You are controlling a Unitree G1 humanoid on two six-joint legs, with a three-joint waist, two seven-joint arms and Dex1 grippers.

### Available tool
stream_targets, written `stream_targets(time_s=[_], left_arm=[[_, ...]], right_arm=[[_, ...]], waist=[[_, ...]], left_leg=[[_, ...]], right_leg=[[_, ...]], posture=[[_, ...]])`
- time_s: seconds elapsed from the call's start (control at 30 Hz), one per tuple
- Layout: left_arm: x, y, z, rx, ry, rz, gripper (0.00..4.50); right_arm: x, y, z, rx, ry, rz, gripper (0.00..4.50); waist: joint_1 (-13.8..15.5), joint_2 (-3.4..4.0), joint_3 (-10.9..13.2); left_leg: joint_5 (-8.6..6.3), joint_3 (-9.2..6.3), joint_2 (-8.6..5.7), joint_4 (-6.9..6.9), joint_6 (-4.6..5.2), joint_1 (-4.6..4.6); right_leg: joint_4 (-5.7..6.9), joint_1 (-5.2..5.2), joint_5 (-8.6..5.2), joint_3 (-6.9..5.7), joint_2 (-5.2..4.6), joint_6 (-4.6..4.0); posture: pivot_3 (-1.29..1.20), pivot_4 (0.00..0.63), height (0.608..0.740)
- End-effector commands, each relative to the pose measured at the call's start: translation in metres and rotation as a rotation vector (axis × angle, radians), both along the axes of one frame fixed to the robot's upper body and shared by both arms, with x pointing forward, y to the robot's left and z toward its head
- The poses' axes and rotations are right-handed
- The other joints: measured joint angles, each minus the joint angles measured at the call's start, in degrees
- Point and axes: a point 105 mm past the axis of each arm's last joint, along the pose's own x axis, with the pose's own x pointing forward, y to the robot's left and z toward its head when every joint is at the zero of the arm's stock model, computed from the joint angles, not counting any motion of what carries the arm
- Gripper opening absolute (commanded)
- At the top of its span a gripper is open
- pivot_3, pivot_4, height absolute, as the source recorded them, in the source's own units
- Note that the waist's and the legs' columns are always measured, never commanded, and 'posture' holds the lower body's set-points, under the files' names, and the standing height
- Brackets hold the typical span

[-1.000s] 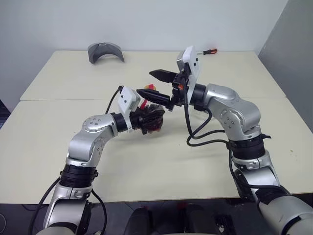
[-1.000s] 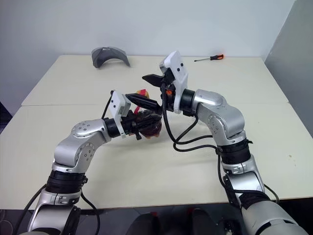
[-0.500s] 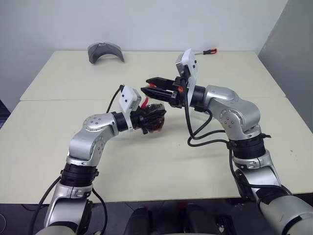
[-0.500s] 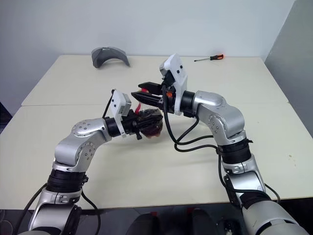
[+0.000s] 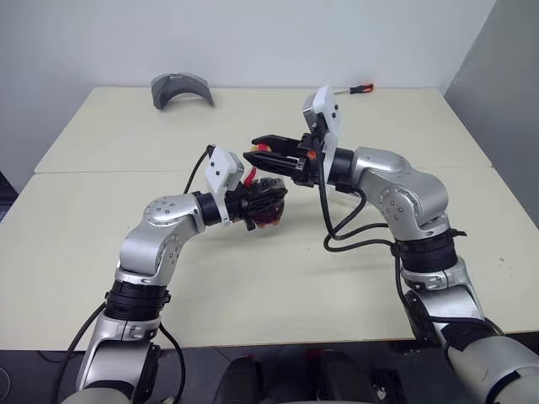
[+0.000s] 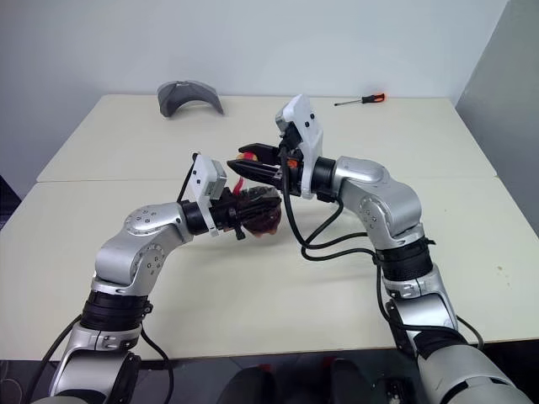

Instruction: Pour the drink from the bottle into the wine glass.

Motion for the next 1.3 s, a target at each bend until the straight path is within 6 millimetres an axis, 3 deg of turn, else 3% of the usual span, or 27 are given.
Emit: stream_targets(time_s=[0.03, 0.1, 0.37, 0.47, 0.67, 0.87, 0.97, 1.13, 1.17, 1.3], left_arm=[[-0.009, -0.008, 0.018, -0.01, -0.08, -0.042, 1.04], [-0.009, -0.008, 0.018, -0.011, -0.08, -0.043, 1.04], [-0.017, -0.009, 0.017, -0.013, -0.069, -0.062, 1.04], [-0.027, -0.01, 0.017, -0.013, -0.055, -0.089, 1.04], [-0.066, -0.02, 0.021, -0.014, -0.03, -0.208, 1.04], [-0.091, -0.029, 0.026, -0.044, -0.015, -0.276, 1.04], [-0.098, -0.031, 0.025, -0.049, -0.006, -0.287, 1.04], [-0.093, -0.027, 0.026, -0.053, -0.008, -0.242, 1.04], [-0.093, -0.026, 0.026, -0.051, -0.009, -0.238, 1.04], [-0.075, -0.02, 0.026, -0.04, -0.038, -0.146, 1.04]], right_arm=[[-0.005, 0.001, 0.017, 0.043, -0.032, 0.028, 1.47], [-0.005, 0.002, 0.018, 0.053, -0.026, 0.03, 1.28], [-0.01, 0.002, 0.015, 0.022, -0.079, 0.061, 1.28], [-0.022, 0.001, 0.007, -0.039, -0.173, 0.159, 1.28], [-0.052, -0.006, -0.01, -0.131, -0.223, 0.455, 1.28], [-0.079, -0.004, -0.003, -0.108, -0.122, 0.69, 1.28], [-0.08, 0.002, 0.004, -0.092, -0.1, 0.709, 1.28], [-0.07, 0.003, 0.007, -0.071, -0.092, 0.64, 1.28], [-0.068, 0.002, 0.006, -0.072, -0.086, 0.632, 2.02], [-0.056, -0.004, 0.006, -0.043, -0.073, 0.483, 3.33]], waist=[[0.0, 0.0, 0.0], [0.0, 0.0, 0.0], [0.0, 0.0, 0.0], [0.0, 0.0, 0.0], [0.0, 0.03, 0.0], [0.0, 0.05, 0.0], [-0.1, 0.05, 0.0], [0.0, 0.06, 0.1], [0.0, 0.05, 0.0], [0.2, 0.07, 0.1]], left_leg=[[0.0, 0.0, 0.0, 0.0, 0.0, 0.0], [0.0, 0.01, 0.0, 0.0, 0.0, 0.0], [0.0, 0.0, 0.0, 0.0, 0.0, 0.0], [-0.01, 0.01, 0.0, 0.0, 0.02, -0.01], [-0.06, -0.02, 0.01, 0.0, 0.11, 0.0], [-0.07, -0.04, 0.02, 0.0, 0.12, 0.02], [-0.07, -0.05, 0.03, 0.0, 0.12, 0.03], [-0.07, -0.07, 0.01, 0.01, 0.12, 0.04], [-0.06, -0.06, 0.01, 0.01, 0.12, 0.03], [-0.06, -0.07, 0.01, 0.01, 0.1, 0.02]], right_leg=[[0.0, 0.0, 0.0, 0.0, 0.0, 0.0], [0.0, 0.0, 0.0, 0.0, 0.0, 0.0], [0.0, 0.0, 0.0, 0.0, 0.0, 0.0], [-0.01, 0.0, 0.0, 0.0, 0.0, 0.0], [-0.02, 0.0, 0.0, 0.0, 0.0, 0.0], [-0.01, 0.03, 0.0, -0.01, 0.0, 0.0], [-0.01, 0.03, 0.0, -0.01, 0.0, 0.0], [-0.02, 0.06, 0.0, -0.03, 0.0, 0.0], [-0.03, 0.06, 0.0, -0.03, 0.0, 0.0], [-0.03, 0.06, 0.0, -0.03, 0.0, 0.0]], posture=[[0.0, 0.15, 0.74], [0.0, 0.15, 0.74], [0.0, 0.15, 0.74], [0.0, 0.15, 0.74], [0.0, 0.15, 0.74], [0.0, 0.15, 0.74], [0.0, 0.15, 0.74], [0.0, 0.15, 0.74], [0.0, 0.15, 0.74], [0.0, 0.15, 0.74]])
